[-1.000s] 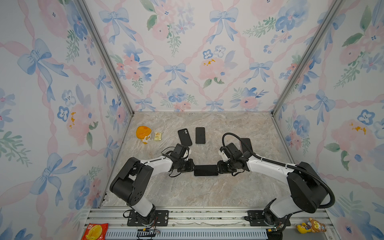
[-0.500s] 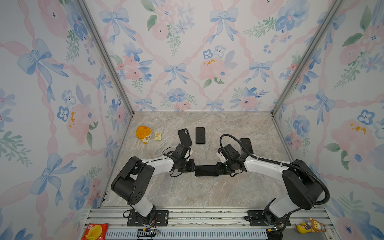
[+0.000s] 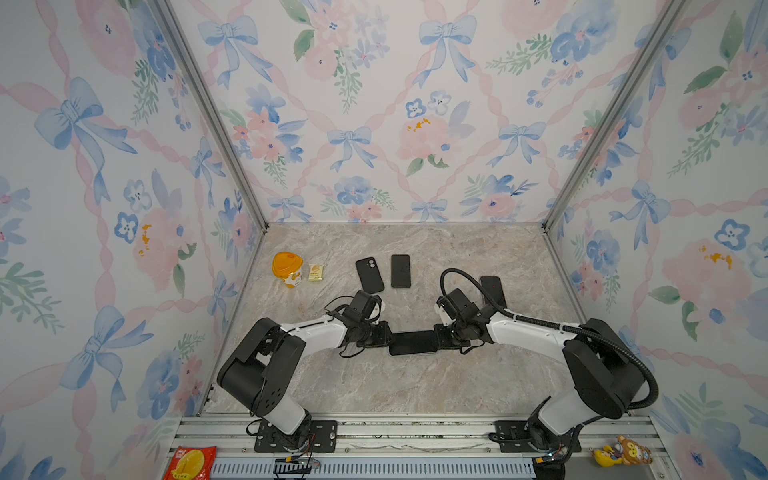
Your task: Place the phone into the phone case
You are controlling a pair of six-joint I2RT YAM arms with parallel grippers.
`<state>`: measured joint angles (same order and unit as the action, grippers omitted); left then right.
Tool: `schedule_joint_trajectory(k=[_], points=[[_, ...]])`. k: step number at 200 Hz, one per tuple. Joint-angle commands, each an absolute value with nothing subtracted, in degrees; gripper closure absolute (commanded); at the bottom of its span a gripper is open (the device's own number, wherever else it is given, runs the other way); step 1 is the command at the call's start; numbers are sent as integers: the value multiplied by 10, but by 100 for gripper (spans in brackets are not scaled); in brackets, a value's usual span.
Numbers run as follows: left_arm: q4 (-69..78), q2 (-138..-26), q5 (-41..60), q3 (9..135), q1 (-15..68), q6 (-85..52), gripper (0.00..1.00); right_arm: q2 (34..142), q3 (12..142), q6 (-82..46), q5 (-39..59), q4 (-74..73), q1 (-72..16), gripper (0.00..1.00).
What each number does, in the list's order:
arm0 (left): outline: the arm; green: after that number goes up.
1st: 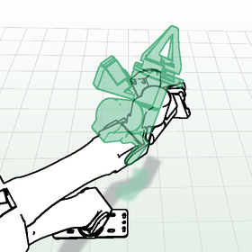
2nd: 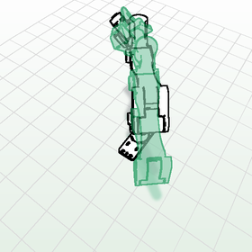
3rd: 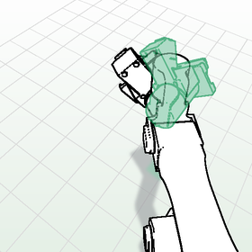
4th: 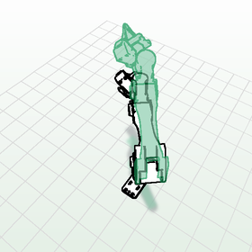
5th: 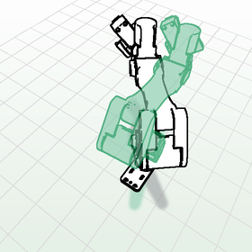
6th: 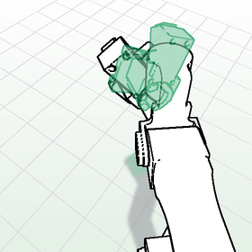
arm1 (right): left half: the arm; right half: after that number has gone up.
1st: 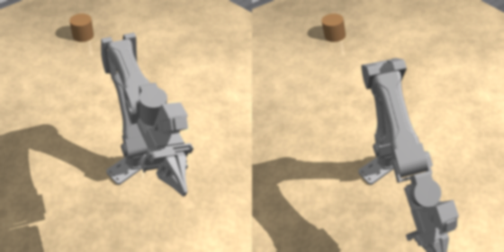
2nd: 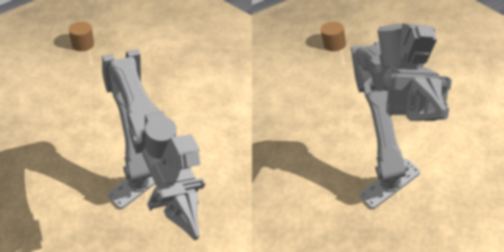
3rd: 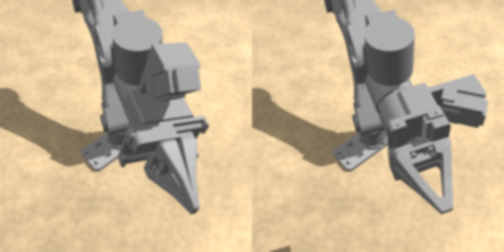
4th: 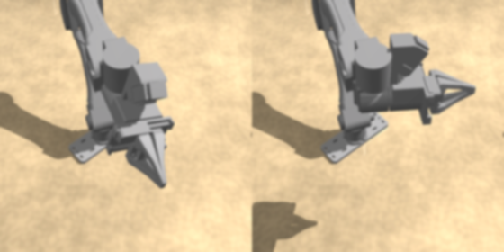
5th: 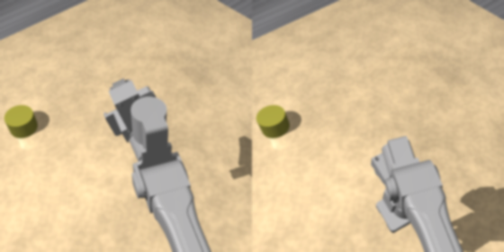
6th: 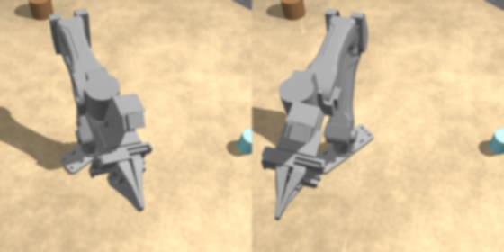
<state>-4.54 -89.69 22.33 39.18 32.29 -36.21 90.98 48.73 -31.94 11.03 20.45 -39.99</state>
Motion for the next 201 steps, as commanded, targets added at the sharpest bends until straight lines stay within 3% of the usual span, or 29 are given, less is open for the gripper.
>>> schedule_joint_trajectory(k=[1, 164, 186, 201], points=[[-54, -890, 256, 368, 337, -372, 69, 933, 480, -320, 147, 181, -432, 85], [27, -940, 290, 373, 348, -398, 77, 952, 466, -375, 148, 145, -483, 88], [10, -922, 277, 360, 332, -391, 74, 912, 485, -339, 91, 222, -486, 83], [-13, -903, 259, 353, 326, -386, 67, 890, 496, -322, 48, 269, -484, 79]])
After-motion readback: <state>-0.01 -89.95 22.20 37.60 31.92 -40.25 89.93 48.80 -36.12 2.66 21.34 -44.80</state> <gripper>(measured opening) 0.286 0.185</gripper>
